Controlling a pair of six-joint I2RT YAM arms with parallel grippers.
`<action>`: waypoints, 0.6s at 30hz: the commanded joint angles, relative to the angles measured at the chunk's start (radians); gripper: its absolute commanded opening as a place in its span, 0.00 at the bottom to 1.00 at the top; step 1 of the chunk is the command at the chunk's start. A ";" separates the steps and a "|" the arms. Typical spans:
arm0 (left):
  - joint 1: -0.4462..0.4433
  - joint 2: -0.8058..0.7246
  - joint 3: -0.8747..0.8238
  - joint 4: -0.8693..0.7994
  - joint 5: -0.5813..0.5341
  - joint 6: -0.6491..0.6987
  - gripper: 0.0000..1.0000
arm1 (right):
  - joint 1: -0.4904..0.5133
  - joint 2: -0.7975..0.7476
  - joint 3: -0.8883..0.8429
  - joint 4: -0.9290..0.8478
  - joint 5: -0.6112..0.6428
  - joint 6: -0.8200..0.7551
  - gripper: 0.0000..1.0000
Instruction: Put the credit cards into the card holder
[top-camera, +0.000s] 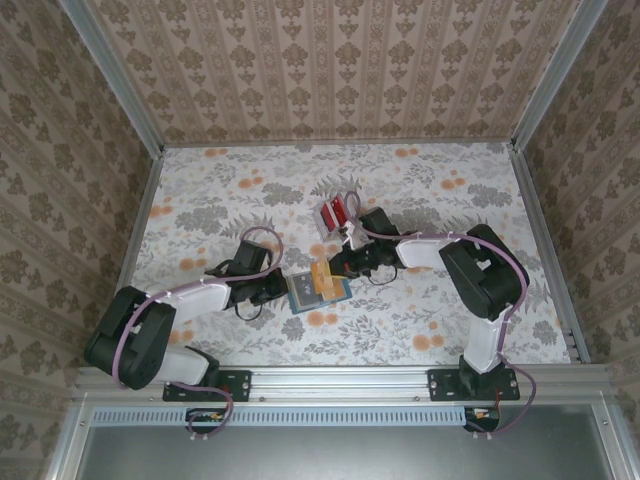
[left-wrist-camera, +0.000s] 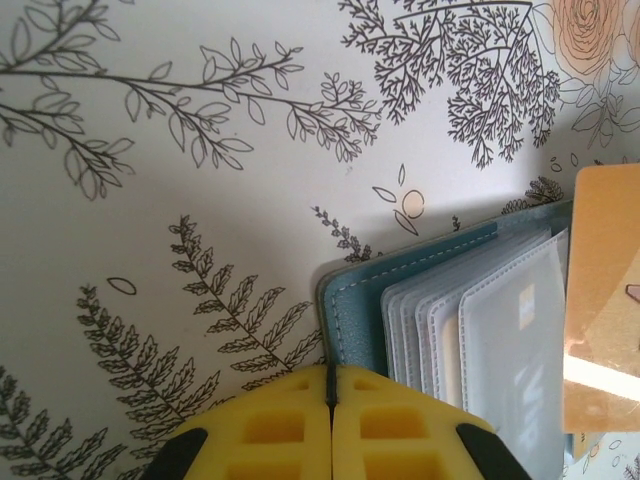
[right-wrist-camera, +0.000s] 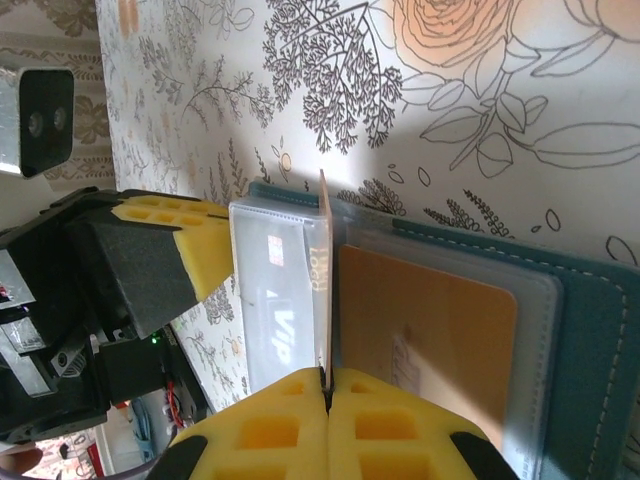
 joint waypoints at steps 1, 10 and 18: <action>0.002 0.045 -0.019 -0.003 -0.023 -0.020 0.05 | 0.009 0.002 -0.032 0.005 -0.016 0.002 0.02; 0.002 0.058 -0.018 0.007 -0.018 -0.021 0.05 | 0.027 -0.017 -0.070 0.009 -0.014 0.014 0.02; 0.000 0.052 -0.040 0.019 -0.019 -0.030 0.05 | 0.042 -0.023 -0.087 0.023 -0.017 0.028 0.02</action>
